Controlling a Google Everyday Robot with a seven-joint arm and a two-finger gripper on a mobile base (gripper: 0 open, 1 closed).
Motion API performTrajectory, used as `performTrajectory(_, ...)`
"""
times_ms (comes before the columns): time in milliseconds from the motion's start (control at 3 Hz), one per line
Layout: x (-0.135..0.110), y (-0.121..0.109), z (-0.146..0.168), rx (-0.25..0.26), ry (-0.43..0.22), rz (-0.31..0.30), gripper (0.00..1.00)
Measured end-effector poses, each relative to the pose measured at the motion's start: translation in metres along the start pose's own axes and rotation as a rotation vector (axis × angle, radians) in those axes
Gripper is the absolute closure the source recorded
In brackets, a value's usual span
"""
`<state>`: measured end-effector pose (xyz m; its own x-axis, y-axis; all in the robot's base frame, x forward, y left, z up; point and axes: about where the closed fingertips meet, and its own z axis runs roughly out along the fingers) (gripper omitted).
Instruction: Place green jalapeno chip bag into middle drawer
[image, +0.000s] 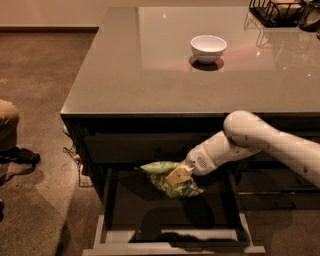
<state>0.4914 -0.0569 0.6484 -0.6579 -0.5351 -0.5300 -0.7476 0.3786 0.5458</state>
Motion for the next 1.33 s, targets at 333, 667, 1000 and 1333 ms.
performTrajectory(333,0.035,-0.037,0.040,-0.024,0.036,0.087,1.00)
performTrajectory(667,0.062,-0.061,0.075,-0.037,0.044,0.134,1.00)
performTrajectory(1000,0.076,-0.073,0.105,-0.044,0.020,0.150,0.82)
performTrajectory(1333,0.083,-0.075,0.117,-0.050,-0.019,0.156,0.59)
